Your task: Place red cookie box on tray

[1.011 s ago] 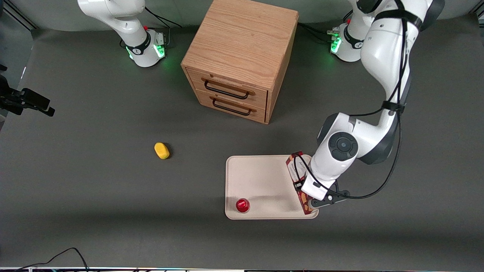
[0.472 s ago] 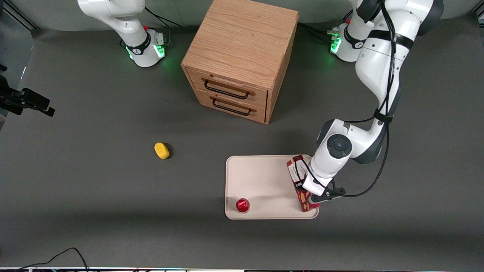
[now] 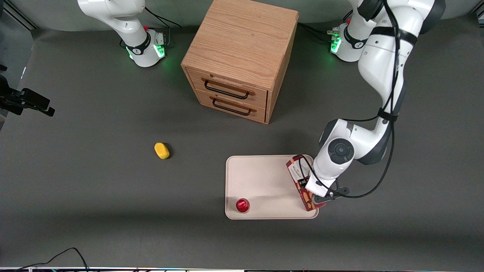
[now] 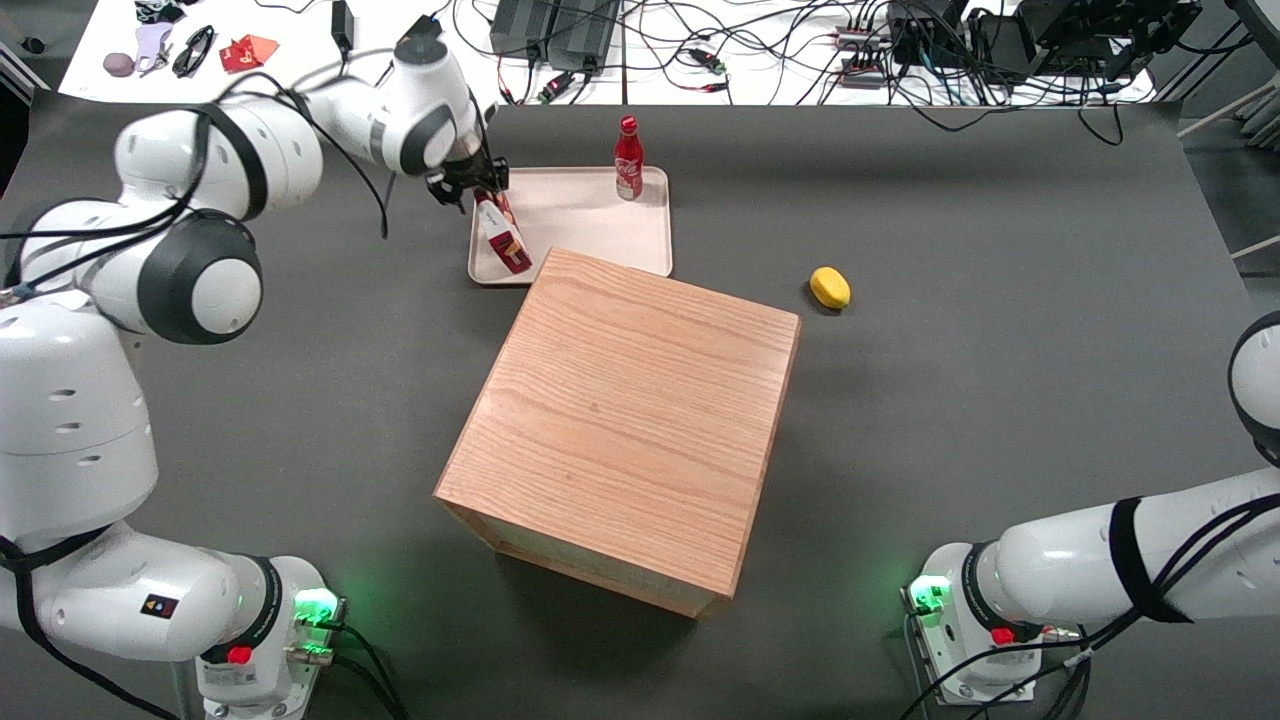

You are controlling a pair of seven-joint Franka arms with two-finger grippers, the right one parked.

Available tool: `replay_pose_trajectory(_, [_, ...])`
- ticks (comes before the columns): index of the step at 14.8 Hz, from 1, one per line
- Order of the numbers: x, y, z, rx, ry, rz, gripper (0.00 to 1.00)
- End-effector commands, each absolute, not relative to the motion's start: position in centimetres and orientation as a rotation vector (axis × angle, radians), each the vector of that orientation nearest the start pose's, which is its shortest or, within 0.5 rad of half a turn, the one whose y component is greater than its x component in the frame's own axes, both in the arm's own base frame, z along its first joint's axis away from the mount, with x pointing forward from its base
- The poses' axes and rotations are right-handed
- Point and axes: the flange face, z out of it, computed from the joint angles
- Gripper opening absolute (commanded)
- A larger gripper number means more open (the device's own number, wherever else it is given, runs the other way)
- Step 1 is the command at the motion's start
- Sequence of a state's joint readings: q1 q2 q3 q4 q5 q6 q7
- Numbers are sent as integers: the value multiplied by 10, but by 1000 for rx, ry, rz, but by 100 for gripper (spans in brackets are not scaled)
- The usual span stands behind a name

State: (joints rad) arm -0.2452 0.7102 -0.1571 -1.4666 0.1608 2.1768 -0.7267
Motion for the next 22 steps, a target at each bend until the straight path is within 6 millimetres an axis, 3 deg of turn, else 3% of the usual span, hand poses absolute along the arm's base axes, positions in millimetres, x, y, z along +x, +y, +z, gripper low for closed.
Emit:
replay_pose_trajectory(1, [653,-240,364,-3065,-302,149,100])
replay_pose_trajectory(5, [623,-186,458,-3081,-105,304,100])
replay_pose_trajectory(9, [591,-123,526,-3092,-36,350,100])
replay_pose_trajectory(11, [570,-91,551,-3098,-26,310,100])
replay_pose_trajectory(14, [539,-57,564,-3107,-6,202,100])
replay_pose_trajectory(17, [515,-11,555,-3144,100,17,100])
replay_pose_trajectory(22, [515,-2,568,-3087,107,-8,100])
